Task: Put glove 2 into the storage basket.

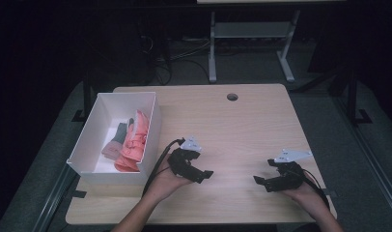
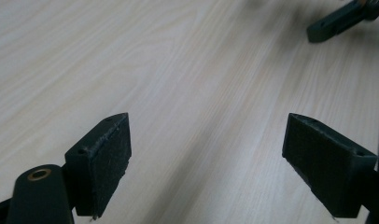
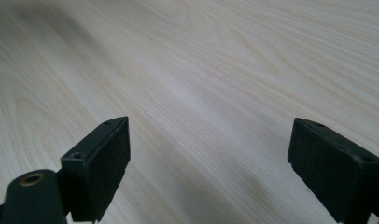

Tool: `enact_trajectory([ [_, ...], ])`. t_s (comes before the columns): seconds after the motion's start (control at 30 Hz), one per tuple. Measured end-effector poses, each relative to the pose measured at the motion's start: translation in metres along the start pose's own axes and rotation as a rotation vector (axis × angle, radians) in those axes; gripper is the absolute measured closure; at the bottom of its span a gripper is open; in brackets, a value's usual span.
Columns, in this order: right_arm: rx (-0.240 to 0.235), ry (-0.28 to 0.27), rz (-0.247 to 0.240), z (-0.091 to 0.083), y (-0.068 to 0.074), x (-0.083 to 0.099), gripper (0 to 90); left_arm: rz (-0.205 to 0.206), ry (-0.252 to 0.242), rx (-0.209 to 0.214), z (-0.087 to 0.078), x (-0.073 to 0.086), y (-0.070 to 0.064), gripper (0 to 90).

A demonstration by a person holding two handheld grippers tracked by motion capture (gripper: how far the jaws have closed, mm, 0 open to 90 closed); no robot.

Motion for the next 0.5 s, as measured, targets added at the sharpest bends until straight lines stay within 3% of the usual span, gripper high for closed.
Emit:
enact_trajectory([
  [0.1, 0.003, 0.004, -0.003, 0.001, 0.000, 0.001, 12.8, -0.008, 0.003, -0.005, 0.005, 0.006, -0.001, 15.0],
  [0.27, 0.003, 0.010, -0.012, 0.002, -0.001, 0.002, 12.8, 0.018, 0.039, -0.011, 0.014, 0.020, 0.000, 15.0],
  [0.5, 0.004, 0.021, -0.023, 0.003, -0.001, 0.003, 12.8, 0.019, 0.053, -0.005, 0.018, 0.025, -0.002, 15.0],
])
Point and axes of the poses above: each handheld gripper's, and its own axes: z roughly forward along the jaws, x roughly out of its underside, y roughly to its left, the point moved 8 cm from there along z, roughly forward along the jaws, and after that the axes turned 11 degrees about z, right-handed, at the moved point
